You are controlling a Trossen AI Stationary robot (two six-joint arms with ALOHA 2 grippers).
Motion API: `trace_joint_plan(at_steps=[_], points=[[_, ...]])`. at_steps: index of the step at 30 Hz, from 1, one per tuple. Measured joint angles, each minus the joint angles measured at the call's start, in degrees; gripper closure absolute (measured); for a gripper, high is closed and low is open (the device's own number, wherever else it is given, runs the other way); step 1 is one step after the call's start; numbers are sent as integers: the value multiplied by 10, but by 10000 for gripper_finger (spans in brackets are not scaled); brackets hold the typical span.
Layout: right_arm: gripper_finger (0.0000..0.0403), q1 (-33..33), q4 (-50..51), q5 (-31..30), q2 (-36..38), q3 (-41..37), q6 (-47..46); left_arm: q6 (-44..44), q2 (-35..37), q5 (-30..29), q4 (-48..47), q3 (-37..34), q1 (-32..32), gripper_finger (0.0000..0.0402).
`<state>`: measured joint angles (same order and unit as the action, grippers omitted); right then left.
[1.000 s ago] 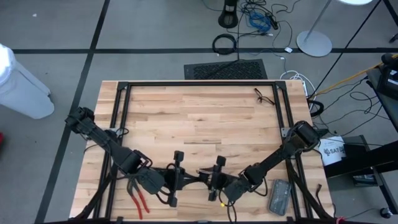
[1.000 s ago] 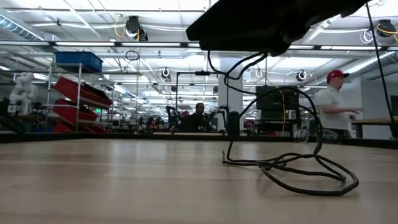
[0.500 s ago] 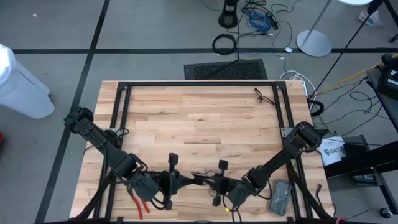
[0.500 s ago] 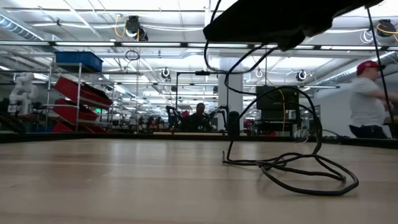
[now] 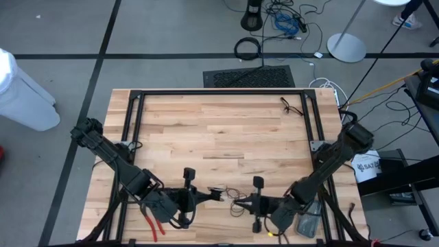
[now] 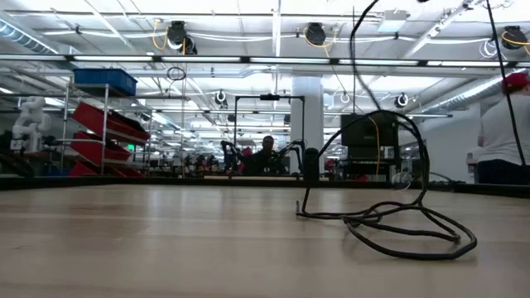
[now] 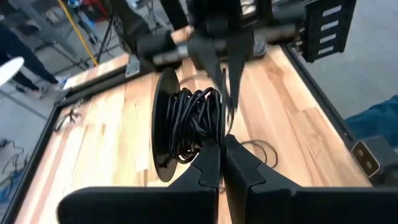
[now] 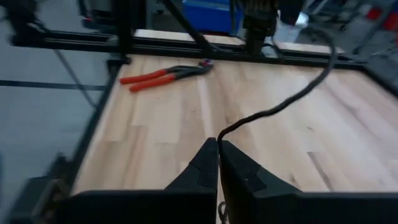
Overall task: Coil cords
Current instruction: Coil the black wire onto the black spool
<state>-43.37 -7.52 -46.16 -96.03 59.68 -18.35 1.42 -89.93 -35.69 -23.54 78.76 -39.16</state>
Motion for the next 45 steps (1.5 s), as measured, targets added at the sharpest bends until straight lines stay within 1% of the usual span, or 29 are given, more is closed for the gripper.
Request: trace_joint_plan(at_steps=[5,9,14,18,23,31,34,38,45], points=[[403,-7,23,57,51,0,-7,13,0,0,-4,0,0,394],[403,-11,29,94,75,3,-7,13,0,-10,-6,0,0,394],[403,-18,112,133,75,53,-15,13,0,-26,-6,0,1,394],[403,-22,173,133,75,99,-9,13,0,-27,-6,0,3,394],[403,-16,205,133,75,141,33,28,0,-26,-6,0,7,394],[403,19,238,140,75,179,79,58,0,29,-6,0,10,394],[403,33,240,168,75,191,94,70,0,42,-6,0,10,394],[403,43,252,187,75,215,122,73,0,44,-9,0,12,394],[403,52,324,196,75,277,152,73,0,83,-8,0,17,394]])
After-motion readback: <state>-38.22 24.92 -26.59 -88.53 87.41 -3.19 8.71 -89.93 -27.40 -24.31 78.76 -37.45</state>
